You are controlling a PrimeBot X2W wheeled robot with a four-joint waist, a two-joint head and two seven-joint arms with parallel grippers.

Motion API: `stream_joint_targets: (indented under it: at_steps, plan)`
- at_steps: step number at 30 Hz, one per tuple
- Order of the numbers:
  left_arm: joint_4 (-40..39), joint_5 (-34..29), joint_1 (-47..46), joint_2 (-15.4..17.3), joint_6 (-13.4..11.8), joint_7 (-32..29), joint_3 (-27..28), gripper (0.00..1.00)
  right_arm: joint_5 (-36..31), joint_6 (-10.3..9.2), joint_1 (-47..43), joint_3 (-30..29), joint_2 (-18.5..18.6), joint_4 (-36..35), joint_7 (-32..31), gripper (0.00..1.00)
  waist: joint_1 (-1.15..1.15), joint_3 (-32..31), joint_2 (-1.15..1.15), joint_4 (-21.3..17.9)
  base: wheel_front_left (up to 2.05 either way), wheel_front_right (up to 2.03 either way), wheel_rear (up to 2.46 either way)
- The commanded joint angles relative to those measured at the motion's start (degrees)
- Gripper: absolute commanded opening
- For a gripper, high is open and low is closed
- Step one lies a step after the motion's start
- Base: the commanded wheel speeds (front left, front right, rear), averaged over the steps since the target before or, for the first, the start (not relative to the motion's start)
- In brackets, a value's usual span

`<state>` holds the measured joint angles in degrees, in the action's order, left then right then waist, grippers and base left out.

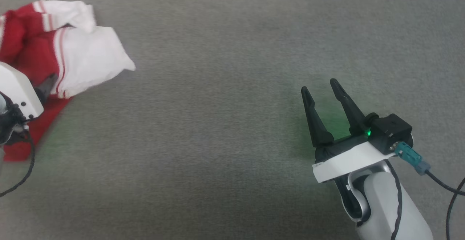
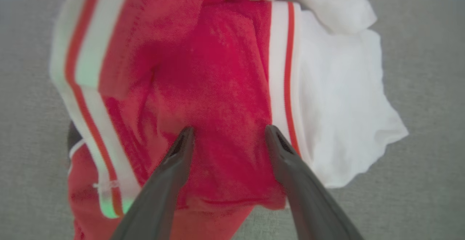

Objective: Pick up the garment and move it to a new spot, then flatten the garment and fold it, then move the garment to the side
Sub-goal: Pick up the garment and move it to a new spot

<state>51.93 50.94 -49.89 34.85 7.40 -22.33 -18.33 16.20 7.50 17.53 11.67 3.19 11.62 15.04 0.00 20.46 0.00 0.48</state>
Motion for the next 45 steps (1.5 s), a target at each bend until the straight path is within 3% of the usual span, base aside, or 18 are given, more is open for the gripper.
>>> stream_joint_targets:
  at_steps: [1, 8, 16, 17, 18, 20, 21, 29, 36, 45]
  plan:
    - [0.3, 1.4, -0.4, 0.6, 0.1, -1.1, -1.0, 1.00, -0.4, -0.02, 0.6, 0.4, -0.3, -0.7, 0.2, 1.00, 0.00, 1.9, 0.00, -2.1, 0.00, 0.00, 0.00]
    - [2.4, 4.3, 0.4, 2.0, 0.1, -2.0, -3.6, 1.00, -1.3, -0.02, 1.6, 1.2, -0.4, -2.7, 0.2, 1.00, 0.00, 4.4, 0.00, -4.1, 0.00, 0.00, 0.00]
    - [4.8, 6.5, 1.3, -0.3, 0.0, -2.6, -7.7, 1.00, -2.5, -0.02, 2.5, 2.7, -0.4, -4.9, 0.2, 1.00, 0.00, 5.7, 0.00, -4.3, 0.00, 0.00, 0.00]
    - [4.8, 6.9, 1.4, -0.5, 0.0, -3.1, -8.3, 0.95, -2.5, -0.02, 2.6, 3.0, -0.4, -5.1, 0.2, 1.00, 0.00, 5.6, 0.00, -4.2, 0.00, 0.00, 0.00]
    - [4.7, 7.4, 1.6, -0.6, 0.0, -3.5, -8.9, 0.77, -2.5, -0.02, 2.7, 3.2, -0.3, -5.1, 0.2, 1.00, 0.00, 5.4, 0.00, -4.2, 0.00, 0.00, 0.00]
    - [4.3, 8.4, 2.1, -0.6, 0.0, -4.4, -9.9, 0.20, -2.6, -0.01, 2.7, 3.8, -0.3, -5.3, 0.2, 1.00, 0.00, 5.0, 0.00, -4.1, 0.00, 0.00, 0.00]
    - [3.9, 8.8, 2.4, -0.5, 0.1, -4.4, -10.2, 0.00, -2.6, -0.02, 2.7, 4.0, -0.3, -5.2, 0.2, 1.00, 0.00, 4.8, 0.00, -4.1, 0.00, 0.00, 0.00]
    - [4.0, 10.7, 0.9, 1.8, 0.1, 2.3, -11.1, 0.00, -2.3, -0.02, 2.5, 4.0, -0.3, -6.0, 0.2, 1.00, 0.00, 3.8, 0.00, -3.7, 0.00, 0.00, 0.00]
    - [4.5, 7.0, -3.1, 3.8, 0.0, 15.7, -12.8, 0.00, -1.4, -0.02, 0.9, 3.4, -0.3, -5.4, 0.2, 1.00, 0.00, 1.3, 0.00, -2.8, 0.00, 0.00, 0.00]
    - [-4.0, 6.7, -4.8, 3.7, 0.0, 23.3, -18.4, 0.00, 1.0, -0.02, -1.8, 3.1, -0.3, -4.7, 0.2, 1.00, 0.00, -5.0, 0.00, -2.2, 0.00, 0.00, 0.00]
